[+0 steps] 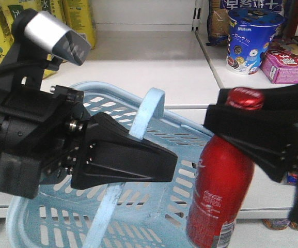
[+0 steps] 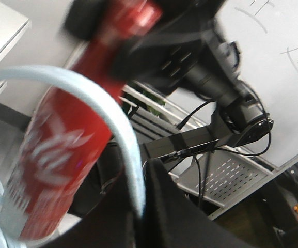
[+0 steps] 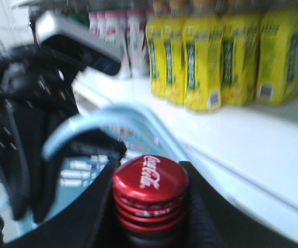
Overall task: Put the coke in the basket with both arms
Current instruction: 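Move the bottle over the basket and release it inside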
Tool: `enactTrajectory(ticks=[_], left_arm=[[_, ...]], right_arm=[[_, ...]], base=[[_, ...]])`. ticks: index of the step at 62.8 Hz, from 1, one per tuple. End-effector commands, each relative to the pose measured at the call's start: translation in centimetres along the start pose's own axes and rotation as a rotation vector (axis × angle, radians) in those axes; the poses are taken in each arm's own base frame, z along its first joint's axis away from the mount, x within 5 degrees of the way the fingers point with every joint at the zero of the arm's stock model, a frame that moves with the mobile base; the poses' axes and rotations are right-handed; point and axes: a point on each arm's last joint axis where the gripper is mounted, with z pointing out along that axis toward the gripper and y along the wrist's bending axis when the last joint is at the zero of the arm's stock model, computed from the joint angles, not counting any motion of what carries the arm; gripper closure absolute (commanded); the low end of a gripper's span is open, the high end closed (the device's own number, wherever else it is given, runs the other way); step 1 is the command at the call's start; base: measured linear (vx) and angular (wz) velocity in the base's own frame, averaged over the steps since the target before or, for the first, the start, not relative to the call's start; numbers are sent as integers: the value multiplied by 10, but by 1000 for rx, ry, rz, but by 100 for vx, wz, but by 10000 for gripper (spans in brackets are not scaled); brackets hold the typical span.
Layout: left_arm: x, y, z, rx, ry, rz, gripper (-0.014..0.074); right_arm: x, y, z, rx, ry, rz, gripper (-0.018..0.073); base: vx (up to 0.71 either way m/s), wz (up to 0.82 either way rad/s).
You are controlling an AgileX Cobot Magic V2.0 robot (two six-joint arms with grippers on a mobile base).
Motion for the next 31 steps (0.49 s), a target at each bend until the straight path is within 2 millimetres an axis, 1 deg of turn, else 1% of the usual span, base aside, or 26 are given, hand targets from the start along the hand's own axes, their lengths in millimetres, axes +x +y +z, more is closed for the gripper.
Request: enactTrajectory(ticks=[1, 10, 19, 25, 31], left_arm=[[-13, -22, -6, 78, -113, 47, 603], [-14, -24, -6, 95, -129, 39, 603], [-16, -26, -6, 122, -145, 30, 603], [-16, -27, -7, 126, -149, 28, 603], [-16, -26, -7, 125, -148, 29, 603]], right_arm=[[-4, -6, 6, 16, 2, 7, 564], [3, -12, 16, -13, 49, 21, 561], [7, -18, 22, -12, 69, 22, 543], [8, -19, 24, -14, 77, 12, 491], [8, -20, 24, -15, 78, -9, 413]], base=[[0, 0], [0, 0], [0, 0], [0, 0], [0, 0]])
